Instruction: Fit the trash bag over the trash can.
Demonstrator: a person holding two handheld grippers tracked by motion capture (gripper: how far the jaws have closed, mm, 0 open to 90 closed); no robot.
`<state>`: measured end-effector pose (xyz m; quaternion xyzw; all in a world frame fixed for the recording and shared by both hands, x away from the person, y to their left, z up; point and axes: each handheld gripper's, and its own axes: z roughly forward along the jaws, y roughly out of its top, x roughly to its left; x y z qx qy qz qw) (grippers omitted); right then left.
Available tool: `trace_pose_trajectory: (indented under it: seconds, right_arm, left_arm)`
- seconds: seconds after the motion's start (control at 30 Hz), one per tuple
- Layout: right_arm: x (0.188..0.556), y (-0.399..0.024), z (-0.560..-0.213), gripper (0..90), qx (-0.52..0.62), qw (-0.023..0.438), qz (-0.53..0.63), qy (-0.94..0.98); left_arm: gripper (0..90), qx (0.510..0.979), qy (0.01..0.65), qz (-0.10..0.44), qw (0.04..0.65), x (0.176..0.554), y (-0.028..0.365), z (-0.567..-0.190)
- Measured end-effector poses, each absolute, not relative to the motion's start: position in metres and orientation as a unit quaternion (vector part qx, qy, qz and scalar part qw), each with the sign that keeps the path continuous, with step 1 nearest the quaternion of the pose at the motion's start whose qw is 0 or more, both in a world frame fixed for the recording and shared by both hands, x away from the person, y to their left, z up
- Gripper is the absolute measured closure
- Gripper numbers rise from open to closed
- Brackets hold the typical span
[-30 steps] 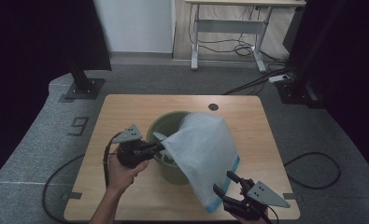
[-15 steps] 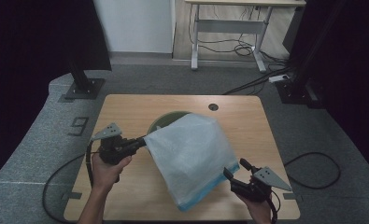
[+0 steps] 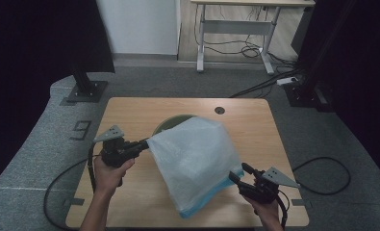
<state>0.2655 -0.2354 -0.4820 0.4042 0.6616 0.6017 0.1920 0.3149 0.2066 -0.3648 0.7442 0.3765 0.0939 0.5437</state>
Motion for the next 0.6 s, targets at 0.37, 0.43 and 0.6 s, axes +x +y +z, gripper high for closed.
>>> trace_pose_trajectory:
  seconds: [0.37,0.43,0.6]
  right_arm:
    - [0.256,-0.244,-0.465,88.5,0.392,0.223,0.617,0.645]
    - [0.251,-0.252,-0.454,88.6,0.395,0.245,0.626,0.626]
    - [0.244,-0.266,-0.435,88.6,0.397,0.274,0.633,0.605]
  left_arm:
    - [88.8,0.755,0.371,0.086,0.534,0.320,0.192,-0.368]
    - [88.4,0.759,0.367,0.082,0.531,0.322,0.185,-0.369]
    - [72.1,0.787,0.339,0.066,0.511,0.318,0.180,-0.365]
